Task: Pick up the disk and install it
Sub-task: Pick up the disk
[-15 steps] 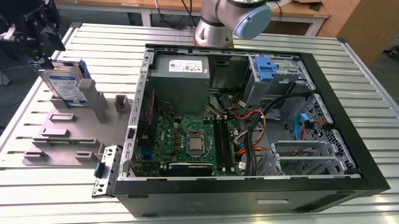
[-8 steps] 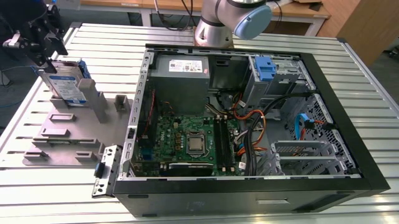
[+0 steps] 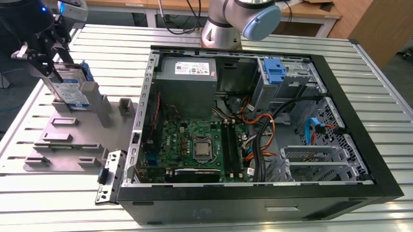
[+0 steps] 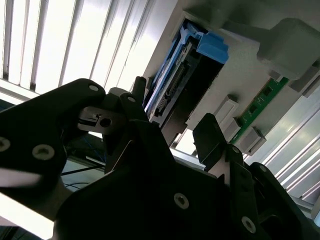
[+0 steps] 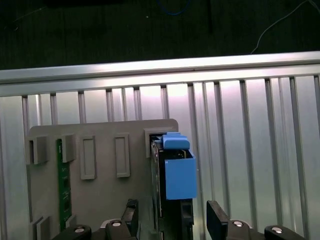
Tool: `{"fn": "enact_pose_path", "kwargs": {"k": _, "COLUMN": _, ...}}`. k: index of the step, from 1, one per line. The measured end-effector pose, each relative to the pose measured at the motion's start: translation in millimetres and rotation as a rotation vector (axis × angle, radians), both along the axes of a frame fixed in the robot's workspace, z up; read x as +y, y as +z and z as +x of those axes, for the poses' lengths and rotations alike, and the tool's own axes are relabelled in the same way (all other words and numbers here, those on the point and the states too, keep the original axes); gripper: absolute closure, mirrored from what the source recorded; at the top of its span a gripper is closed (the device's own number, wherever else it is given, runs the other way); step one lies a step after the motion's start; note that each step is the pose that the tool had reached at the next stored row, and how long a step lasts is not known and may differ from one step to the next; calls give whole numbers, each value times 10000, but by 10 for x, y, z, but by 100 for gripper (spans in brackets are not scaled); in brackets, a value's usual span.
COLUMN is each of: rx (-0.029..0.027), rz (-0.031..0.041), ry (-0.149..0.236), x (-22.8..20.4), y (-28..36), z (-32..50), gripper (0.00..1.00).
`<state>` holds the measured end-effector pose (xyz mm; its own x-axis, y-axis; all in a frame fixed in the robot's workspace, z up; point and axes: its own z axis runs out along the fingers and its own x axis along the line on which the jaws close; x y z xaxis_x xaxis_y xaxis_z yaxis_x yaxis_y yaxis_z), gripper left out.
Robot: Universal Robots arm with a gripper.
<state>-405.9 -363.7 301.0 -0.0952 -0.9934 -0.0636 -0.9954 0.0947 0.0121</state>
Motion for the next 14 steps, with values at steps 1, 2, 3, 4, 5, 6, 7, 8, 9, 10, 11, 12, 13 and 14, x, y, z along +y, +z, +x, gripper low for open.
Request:
{"fn": "enact_pose_path", "kwargs": {"k": 1, "rx": 0, "rz": 0, "ry": 0, "x": 0, "y": -1, "z": 0, "gripper": 35}}
{"fn": "enact_pose_path", "kwargs": {"k": 2, "rx": 1, "rz": -1, "ry": 0, "x": 0, "y": 0, "z": 0, "gripper": 35}}
{"fn": "enact_pose_path", "kwargs": {"k": 3, "rx": 1, "rz": 0, "ry": 1, "x": 0, "y": 0, "z": 0, "gripper": 35}}
{"fn": "enact_pose_path", "kwargs": {"k": 4, "rx": 0, "rz": 0, "ry": 1, "x": 0, "y": -1, "z": 0, "gripper": 35}}
{"fn": "enact_pose_path", "kwargs": {"k": 5, "rx": -1, "rz": 0, "ry": 1, "x": 0, "y": -2, "z": 0, "gripper": 35}}
{"fn": "enact_pose_path", "kwargs": {"k": 6, "rx": -1, "rz": 1, "ry": 1, "x": 0, "y": -2, "z": 0, "gripper": 35}}
{"fn": "enact_pose_path", "kwargs": {"k": 7, "rx": 0, "rz": 0, "ry": 1, "x": 0, "y": -2, "z": 0, "gripper": 35}}
{"fn": "enact_pose_path", "kwargs": {"k": 8, "rx": -1, "rz": 0, "ry": 0, "x": 0, "y": -3, "z": 0, "gripper": 35}}
{"fn": "enact_pose_path", "kwargs": {"k": 9, "rx": -1, "rz": 1, "ry": 0, "x": 0, "y": -3, "z": 0, "gripper": 35}}
{"fn": "enact_pose_path", "kwargs": {"k": 10, "rx": -1, "rz": 0, "ry": 0, "x": 0, "y": -3, "z": 0, "gripper": 35}}
{"fn": "enact_pose_path", "kwargs": {"k": 11, "rx": -1, "rz": 0, "ry": 1, "x": 0, "y": -4, "z": 0, "gripper": 35}}
{"fn": "enact_pose_path", "kwargs": {"k": 12, "rx": -1, "rz": 0, "ry": 1, "x": 0, "y": -4, "z": 0, "gripper": 35}}
{"fn": "enact_pose_path", "kwargs": {"k": 13, "rx": -1, "rz": 0, "ry": 1, "x": 0, "y": -4, "z": 0, "gripper": 35}}
{"fn": "enact_pose_path", "kwargs": {"k": 14, "rx": -1, "rz": 1, "ry": 0, "x": 0, "y": -4, "z": 0, "gripper": 37}}
